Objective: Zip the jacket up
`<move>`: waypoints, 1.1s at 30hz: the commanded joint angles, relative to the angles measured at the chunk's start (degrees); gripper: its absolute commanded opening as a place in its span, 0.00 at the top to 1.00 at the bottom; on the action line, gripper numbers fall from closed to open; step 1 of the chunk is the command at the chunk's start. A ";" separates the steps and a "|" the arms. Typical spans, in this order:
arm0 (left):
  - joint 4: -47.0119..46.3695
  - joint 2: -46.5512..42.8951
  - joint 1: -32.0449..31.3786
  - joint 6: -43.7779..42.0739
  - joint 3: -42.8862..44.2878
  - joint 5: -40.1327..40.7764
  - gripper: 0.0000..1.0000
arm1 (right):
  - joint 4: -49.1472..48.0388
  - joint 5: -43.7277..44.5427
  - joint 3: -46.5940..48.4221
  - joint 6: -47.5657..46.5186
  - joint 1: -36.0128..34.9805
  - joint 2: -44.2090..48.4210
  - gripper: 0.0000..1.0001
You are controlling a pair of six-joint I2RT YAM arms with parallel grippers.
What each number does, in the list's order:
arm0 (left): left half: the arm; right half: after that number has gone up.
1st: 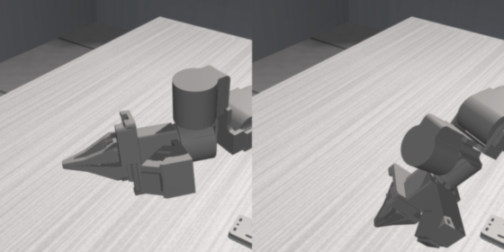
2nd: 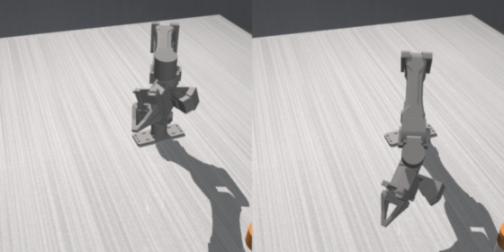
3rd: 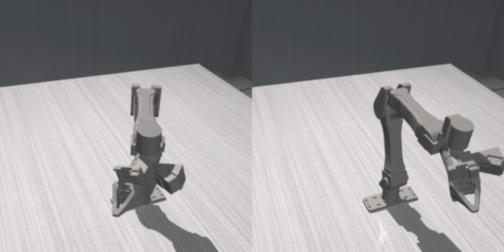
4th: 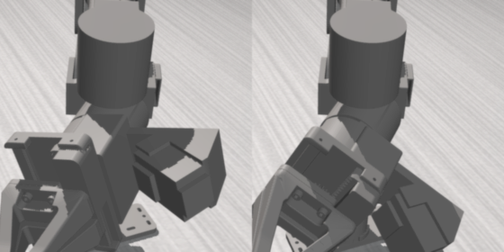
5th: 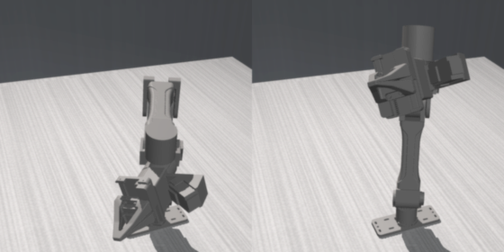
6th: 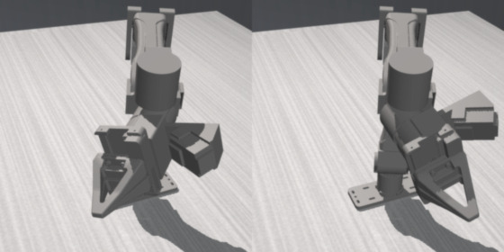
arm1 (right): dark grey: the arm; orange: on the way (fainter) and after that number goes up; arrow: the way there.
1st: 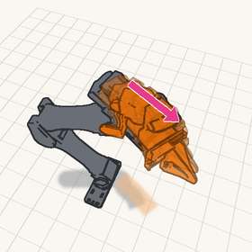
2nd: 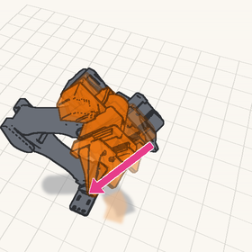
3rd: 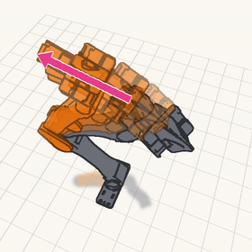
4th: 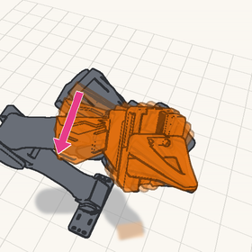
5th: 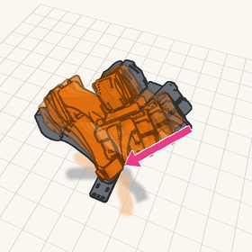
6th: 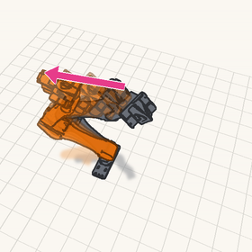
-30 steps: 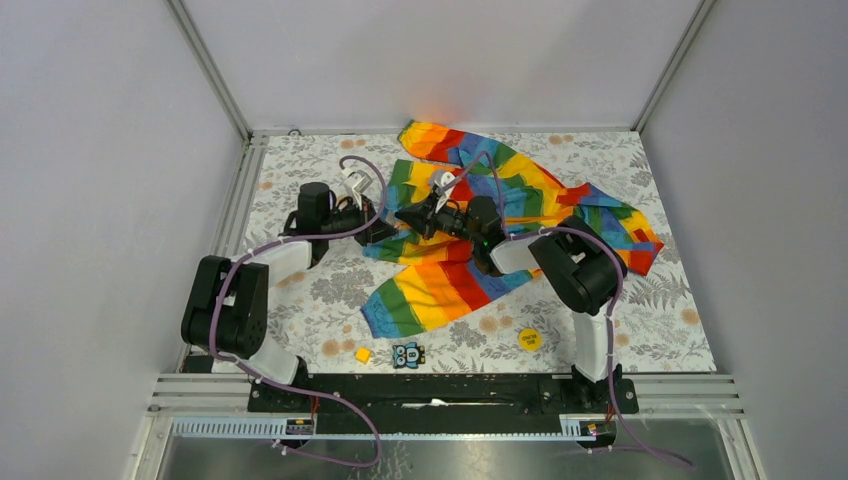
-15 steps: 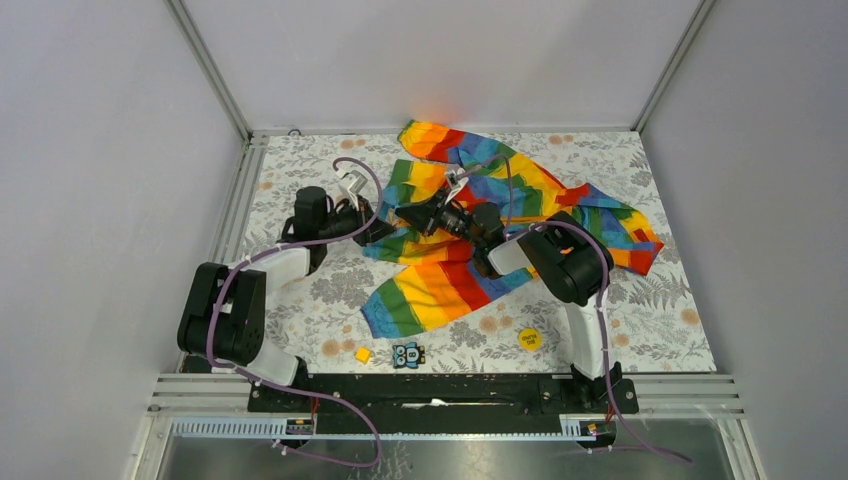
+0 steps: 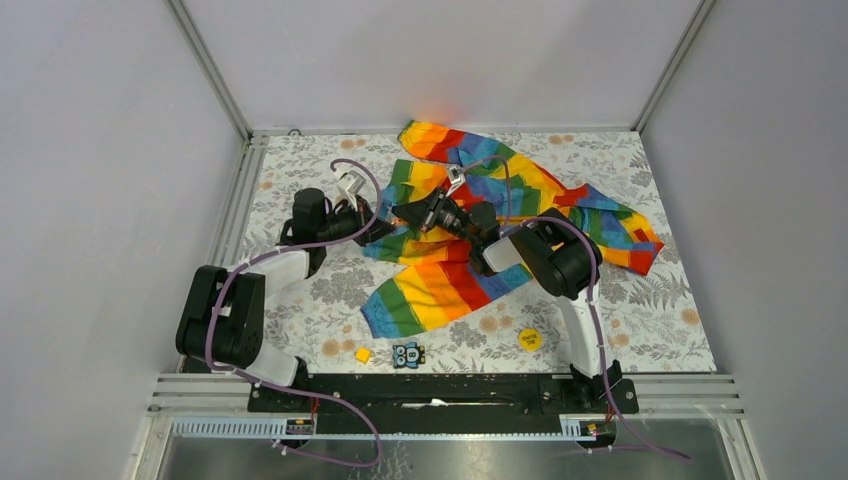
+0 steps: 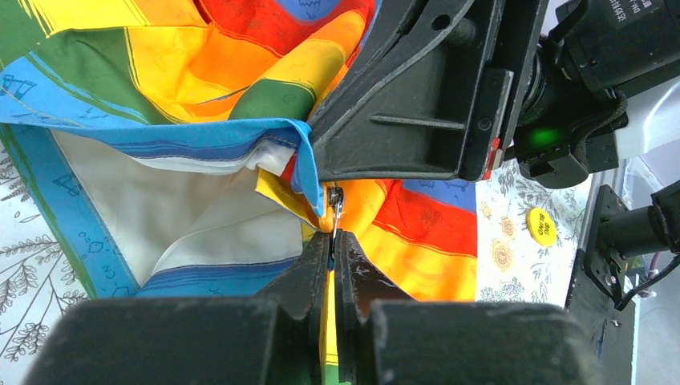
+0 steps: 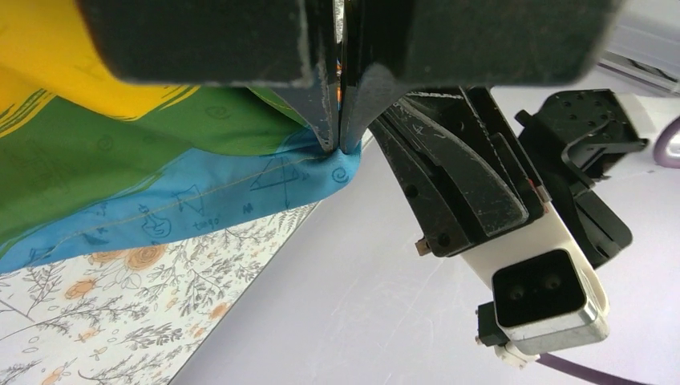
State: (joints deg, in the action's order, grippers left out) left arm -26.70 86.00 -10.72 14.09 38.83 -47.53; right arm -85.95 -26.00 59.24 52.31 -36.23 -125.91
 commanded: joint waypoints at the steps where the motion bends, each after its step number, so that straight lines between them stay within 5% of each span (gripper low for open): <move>1: -5.16 -1.42 -0.11 0.16 0.47 0.23 0.98 | -10.46 -0.06 2.71 6.27 -1.04 -0.09 1.00; 9: -4.00 -0.60 -0.53 3.26 1.50 1.22 0.92 | -10.47 1.65 2.65 6.74 -1.35 -0.02 1.00; 11: -0.49 -0.76 -0.40 4.31 2.59 2.10 0.76 | -10.49 1.73 2.12 5.69 -0.91 -0.08 1.00; 21: 3.08 -4.09 3.56 12.78 1.97 -1.26 0.43 | -10.40 1.14 2.28 4.91 -0.31 -0.88 1.00; 24: 5.53 -6.13 5.46 15.04 1.58 0.97 0.17 | -10.33 1.24 2.44 4.92 -0.24 -0.83 1.00; 28: 6.11 -8.37 5.72 16.13 2.06 6.36 0.16 | -10.27 1.62 2.62 5.66 -0.23 -0.91 1.00; 33: 7.42 -7.04 4.93 14.08 4.28 9.17 0.30 | -10.12 2.12 2.68 6.43 -0.21 -0.85 1.00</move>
State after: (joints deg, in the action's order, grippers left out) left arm -19.33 78.96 -5.08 29.15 40.47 -41.71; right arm -86.06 -24.53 59.90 57.60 -36.32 -126.74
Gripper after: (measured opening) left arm 0.752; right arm 0.018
